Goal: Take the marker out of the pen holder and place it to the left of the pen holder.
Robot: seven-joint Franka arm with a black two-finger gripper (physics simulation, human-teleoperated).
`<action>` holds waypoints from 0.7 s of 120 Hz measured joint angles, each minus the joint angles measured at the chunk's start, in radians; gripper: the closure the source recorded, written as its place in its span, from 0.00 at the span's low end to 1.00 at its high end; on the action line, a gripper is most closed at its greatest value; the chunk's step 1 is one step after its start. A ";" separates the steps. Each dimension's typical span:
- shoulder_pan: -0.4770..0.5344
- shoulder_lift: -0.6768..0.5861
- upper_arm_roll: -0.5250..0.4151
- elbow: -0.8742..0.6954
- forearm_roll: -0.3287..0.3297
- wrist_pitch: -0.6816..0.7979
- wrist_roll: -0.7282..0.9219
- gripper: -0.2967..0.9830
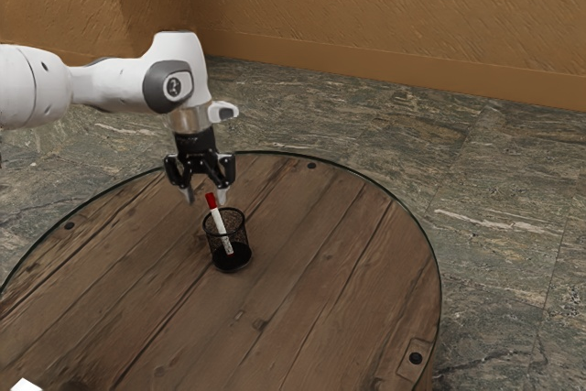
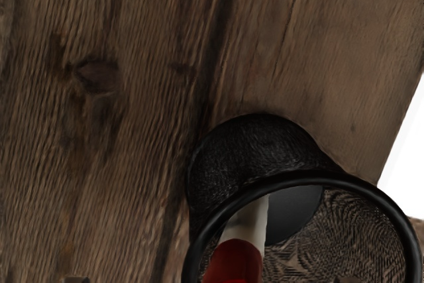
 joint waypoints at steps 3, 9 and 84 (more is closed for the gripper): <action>0.001 0.013 0.000 0.007 -0.004 0.006 0.001 0.43; 0.003 0.028 0.000 0.015 -0.008 0.017 0.003 0.48; 0.011 0.019 -0.004 0.020 -0.057 -0.016 0.029 0.76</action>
